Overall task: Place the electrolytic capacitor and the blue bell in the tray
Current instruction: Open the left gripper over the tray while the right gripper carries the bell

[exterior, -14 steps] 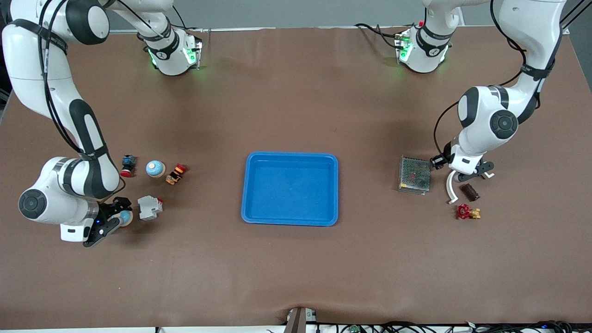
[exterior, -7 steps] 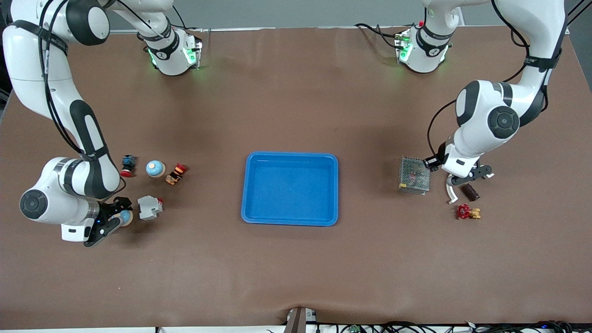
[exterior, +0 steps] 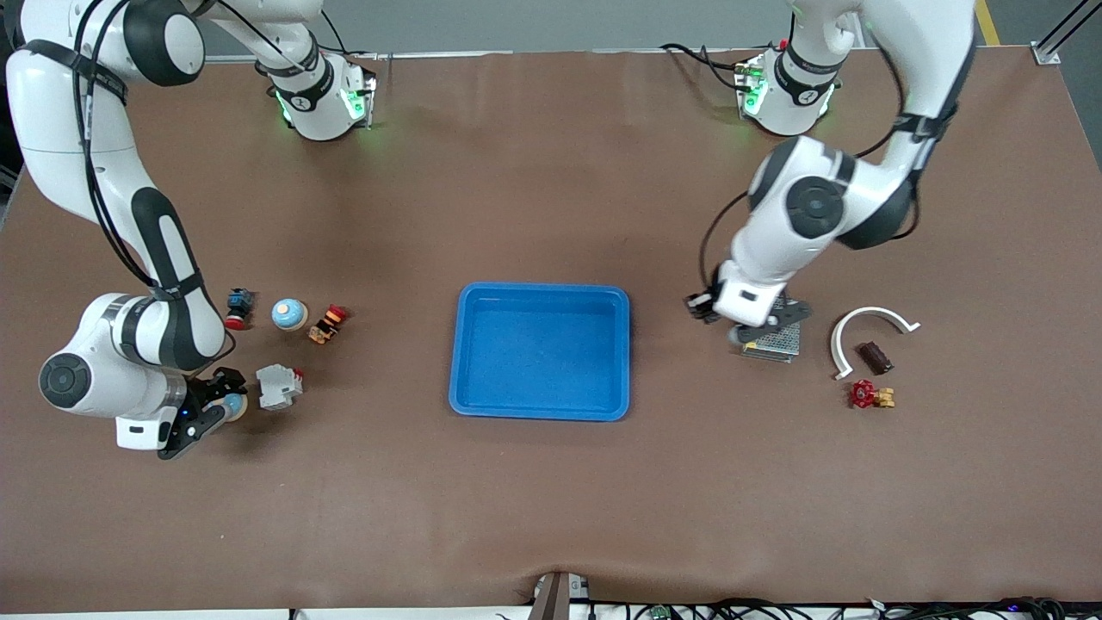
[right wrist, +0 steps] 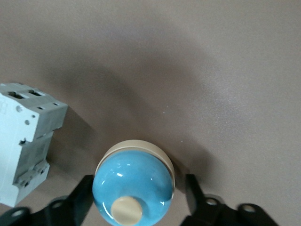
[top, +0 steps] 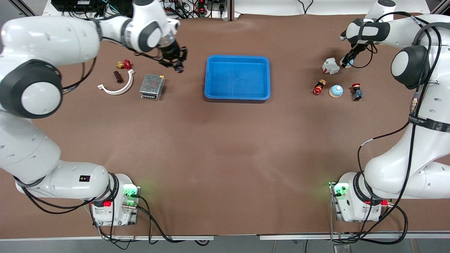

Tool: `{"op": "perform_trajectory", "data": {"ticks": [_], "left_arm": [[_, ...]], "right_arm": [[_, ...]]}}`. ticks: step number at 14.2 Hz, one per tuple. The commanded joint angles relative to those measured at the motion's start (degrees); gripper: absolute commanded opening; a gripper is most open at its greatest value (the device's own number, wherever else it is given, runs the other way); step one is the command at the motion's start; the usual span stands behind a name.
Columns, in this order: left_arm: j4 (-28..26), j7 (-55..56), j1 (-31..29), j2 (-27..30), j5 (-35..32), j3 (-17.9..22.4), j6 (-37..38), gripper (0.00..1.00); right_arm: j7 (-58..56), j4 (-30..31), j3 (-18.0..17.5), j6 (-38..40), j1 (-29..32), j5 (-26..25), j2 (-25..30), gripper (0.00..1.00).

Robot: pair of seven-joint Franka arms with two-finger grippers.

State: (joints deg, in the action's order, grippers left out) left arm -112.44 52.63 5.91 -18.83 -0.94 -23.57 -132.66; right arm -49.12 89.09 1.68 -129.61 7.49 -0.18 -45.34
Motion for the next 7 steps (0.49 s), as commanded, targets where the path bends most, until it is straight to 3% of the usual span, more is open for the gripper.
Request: {"op": "perform_trajectory", "data": {"ticks": [1, 2, 7], "left_arm": [[10.2, 6.5, 4.8, -8.7, -2.1, 0.2, 1.4, 0.0], [12.4, 8.3, 6.6, -10.9, -2.7, 0.4, 1.4, 0.0], [21.8, 17.0, 12.1, -21.6, -4.9, 1.2, 1.3, 0.0]], "right_arm": [[-1.2, -0.3, -0.4, 0.1, 0.5, 0.9, -0.2, 0.33], [-1.2, -0.3, -0.5, 0.1, 0.5, 0.9, -0.2, 0.29], [-0.1, -2.0, -0.6, 3.1, -0.5, 1.0, 2.1, 0.29]]}}
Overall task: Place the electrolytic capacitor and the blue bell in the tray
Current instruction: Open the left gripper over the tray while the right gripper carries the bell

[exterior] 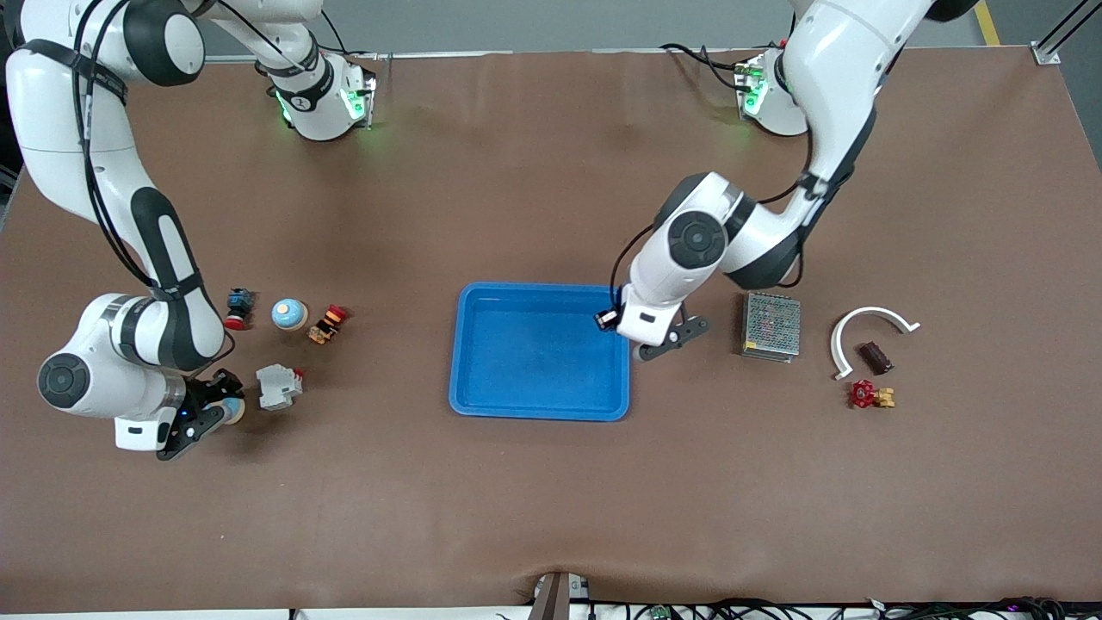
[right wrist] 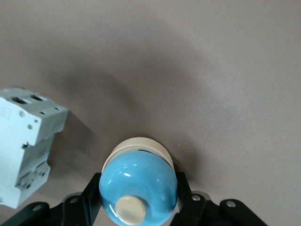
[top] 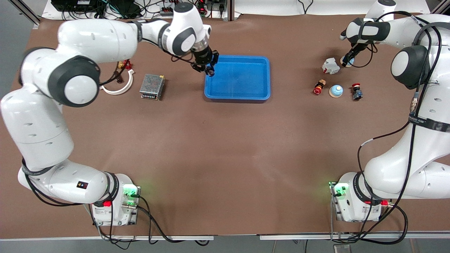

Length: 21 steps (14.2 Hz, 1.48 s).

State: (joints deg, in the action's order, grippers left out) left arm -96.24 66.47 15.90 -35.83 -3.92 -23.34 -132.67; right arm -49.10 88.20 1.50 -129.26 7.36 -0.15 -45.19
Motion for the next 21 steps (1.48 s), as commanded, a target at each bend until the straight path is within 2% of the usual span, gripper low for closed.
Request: {"op": "perform_trajectory", "data": {"ticks": [1, 3, 5, 8, 9, 10, 11, 14, 17, 21], "left_arm": [[6.6, 4.1, 3.2, -5.9, -2.1, 1.5, 1.2, 0.0], [7.2, 6.3, 5.7, -7.5, -2.1, 3.6, 1.1, 0.0], [7.2, 7.7, 8.5, -8.5, -2.1, 5.8, 1.0, 0.0], [7.3, 8.2, 9.7, -9.8, -2.1, 6.4, 0.8, 0.0], [7.3, 8.1, 9.6, -10.0, -2.2, 6.4, 0.8, 0.15], [7.3, 8.2, 9.6, -10.0, -2.2, 6.4, 0.8, 0.53], [7.3, 8.2, 9.6, -9.8, -2.2, 6.4, 0.8, 1.0], [10.7, 8.2, 9.1, -8.8, -2.3, 6.4, 1.6, 1.0], [10.9, 8.1, 7.3, -5.0, -2.7, 8.4, 2.5, 1.0], [10.2, 1.3, 0.9, 0.9, -3.7, 8.6, 8.6, 1.0]], "right_arm": [[0.5, -3.0, -0.5, 5.6, -0.8, 0.9, 2.5, 0.29], [4.4, -8.3, -0.6, 12.6, -2.4, 0.9, 2.9, 0.29], [13.4, -12.0, -0.7, 19.2, -5.8, 0.9, 4.3, 0.29], [31.8, -12.4, -0.4, 22.1, -14.1, 0.3, 8.7, 0.29], [37.6, -12.4, -0.4, 22.9, -16.5, 0.2, 9.3, 0.29], [42.7, -12.4, -0.4, 23.8, -18.8, 0.3, 9.4, 0.29], [48.3, -12.4, -0.5, 24.7, -21.0, 0.8, 9.5, 0.29], [63.2, -12.0, -0.6, 25.1, -27.5, 1.3, 9.5, 0.29], [74.4, -11.0, -0.6, 23.0, -32.2, 5.3, 9.4, 0.29], [82.7, -5.3, -0.4, 14.2, -38.0, 6.0, 9.8, 0.29]]}}
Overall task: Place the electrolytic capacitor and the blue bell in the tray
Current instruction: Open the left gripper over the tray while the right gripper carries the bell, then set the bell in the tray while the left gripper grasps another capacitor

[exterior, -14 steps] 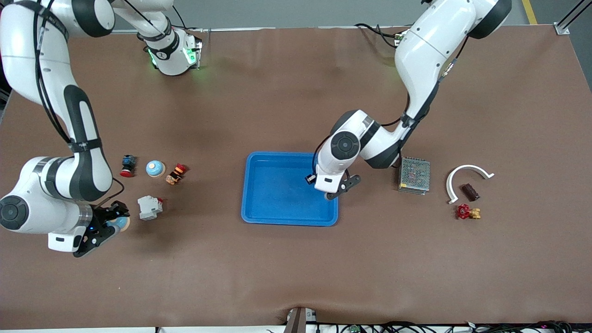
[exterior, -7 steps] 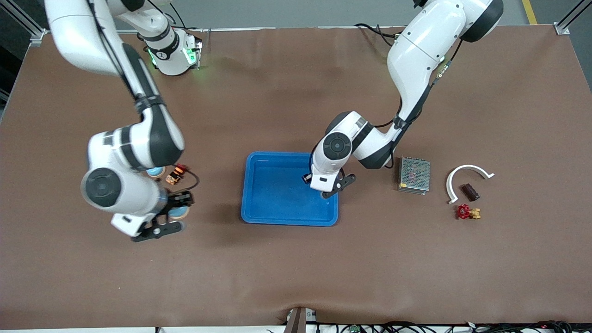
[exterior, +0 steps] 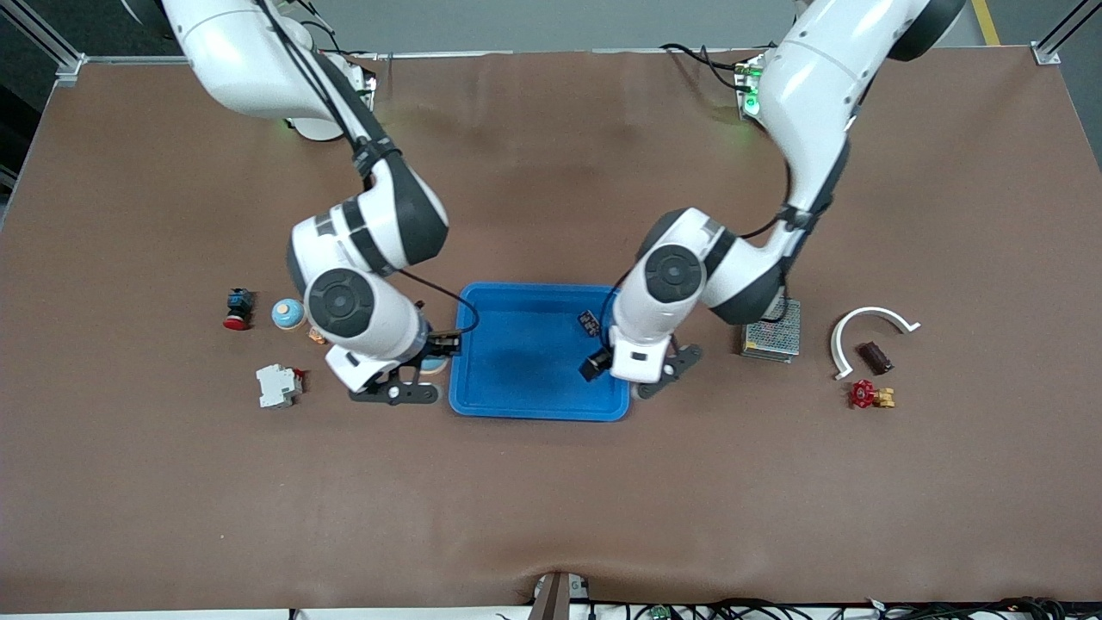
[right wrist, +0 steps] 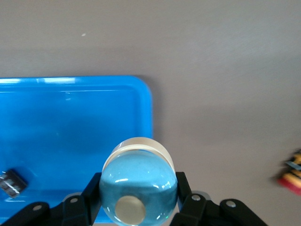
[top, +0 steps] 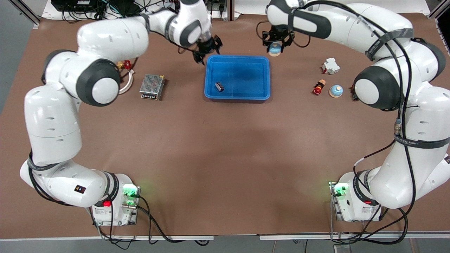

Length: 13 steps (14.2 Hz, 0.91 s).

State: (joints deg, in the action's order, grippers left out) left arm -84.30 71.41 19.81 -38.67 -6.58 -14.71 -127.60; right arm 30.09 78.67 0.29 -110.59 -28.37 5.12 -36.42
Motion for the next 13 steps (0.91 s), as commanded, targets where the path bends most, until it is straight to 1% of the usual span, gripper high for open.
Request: {"op": "perform_trajectory", "data": {"ticks": [1, 3, 5, 9, 11, 13], "left_arm": [[-1.9, -7.6, -5.2, 5.0, -1.1, -0.1, 6.3, 1.0], [-1.9, -15.4, -9.7, 6.8, -1.1, -0.1, 11.1, 1.0], [-2.3, -21.0, -13.4, 7.7, -1.2, -0.1, 14.1, 1.0], [-3.6, -32.0, -20.1, 8.5, -1.3, -0.1, 14.5, 1.0], [-4.6, -35.0, -22.9, 8.4, -4.9, -0.1, 14.5, 1.0], [-4.9, -36.4, -25.7, 7.7, -6.4, -0.1, 14.5, 1.0]], "right_arm": [[3.9, 6.8, 0.8, -7.8, -3.2, 0.8, 1.8, 0.29], [4.2, 12.7, 0.8, -14.7, -4.8, 0.8, 3.1, 0.29], [4.2, 16.2, 0.7, -18.4, -5.6, 0.8, 3.5, 0.29], [4.6, 17.8, 0.6, -20.1, -7.2, 0.9, 3.0, 0.29], [5.1, 17.8, 0.7, -20.6, -8.6, 0.9, 2.7, 0.29], [5.2, 17.8, 0.7, -20.7, -9.2, 0.9, 2.2, 0.29]]}}
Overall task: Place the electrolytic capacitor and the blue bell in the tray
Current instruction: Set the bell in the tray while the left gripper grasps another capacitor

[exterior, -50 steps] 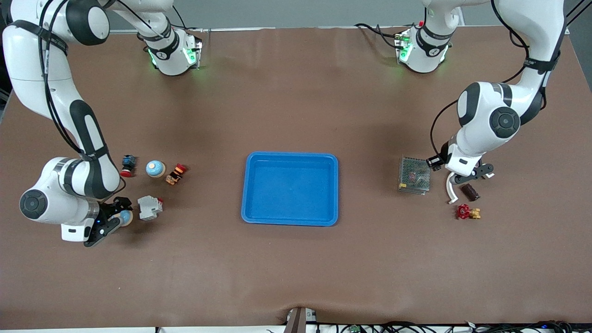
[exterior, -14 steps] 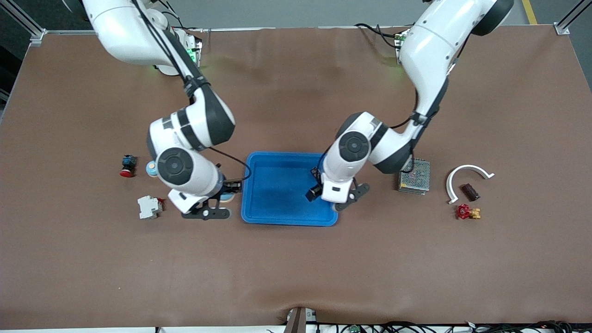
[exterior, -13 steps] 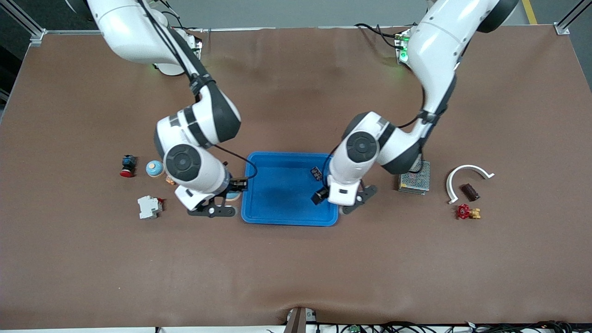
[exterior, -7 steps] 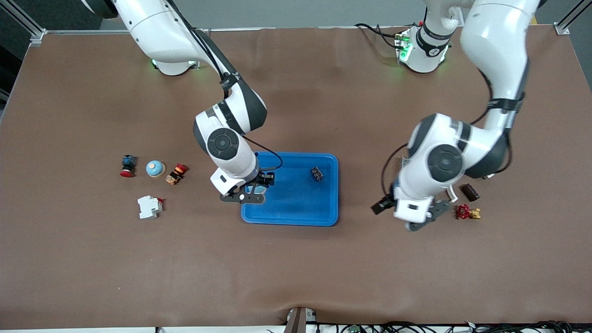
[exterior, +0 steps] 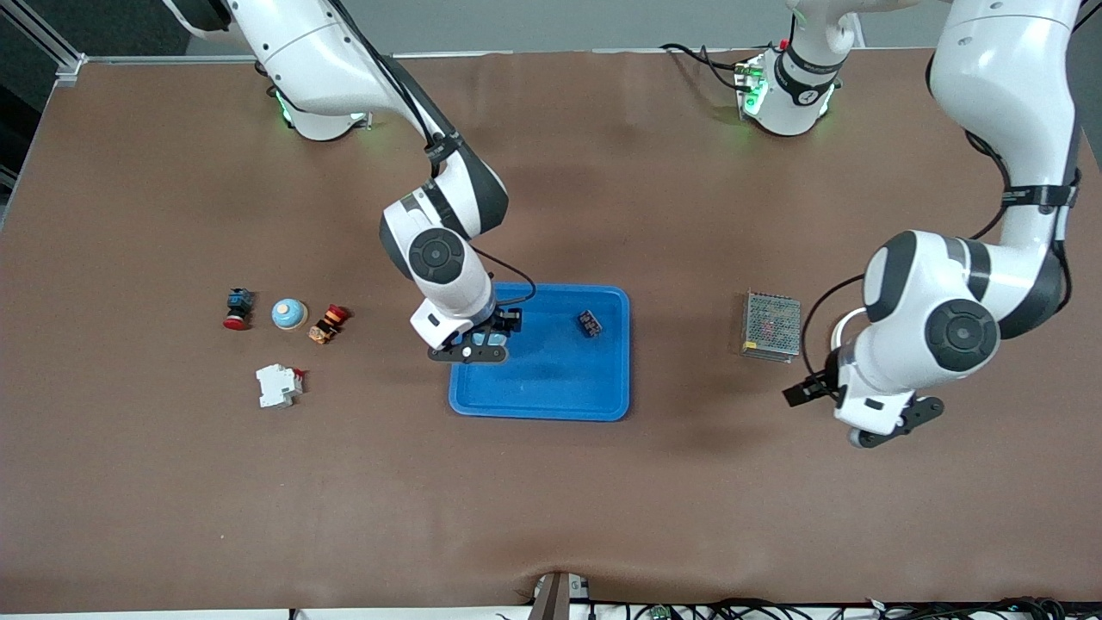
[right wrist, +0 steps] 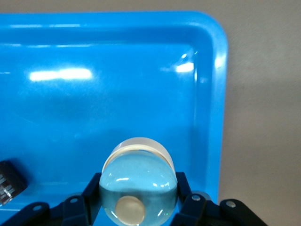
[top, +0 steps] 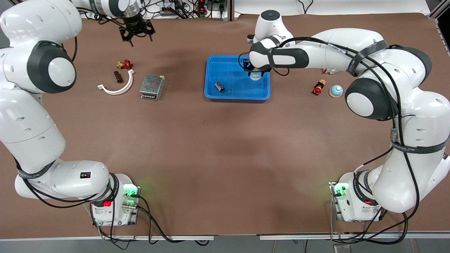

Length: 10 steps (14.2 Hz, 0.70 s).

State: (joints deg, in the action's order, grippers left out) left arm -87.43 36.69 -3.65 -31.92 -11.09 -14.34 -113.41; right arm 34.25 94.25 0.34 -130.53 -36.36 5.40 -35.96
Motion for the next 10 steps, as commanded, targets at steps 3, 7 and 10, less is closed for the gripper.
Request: {"op": "perform_trajectory", "data": {"ticks": [3, 7, 10], "left_arm": [[-2.6, -2.5, -5.4, 0.2, -2.4, -0.4, 0.3, 0.96], [-6.2, -2.9, -8.0, 0.4, -3.3, -0.5, -0.3, 0.9], [-8.8, -3.2, -8.9, 0.9, -3.7, -0.5, -0.5, 0.89]], "right_arm": [[1.0, 2.3, 0.6, -1.6, -2.0, 0.6, 0.5, 0.29], [1.0, 2.9, 0.6, -3.6, -2.0, 0.6, -0.9, 0.29], [0.9, 2.9, 0.6, -4.7, -2.0, 0.5, -1.9, 0.29]]}}
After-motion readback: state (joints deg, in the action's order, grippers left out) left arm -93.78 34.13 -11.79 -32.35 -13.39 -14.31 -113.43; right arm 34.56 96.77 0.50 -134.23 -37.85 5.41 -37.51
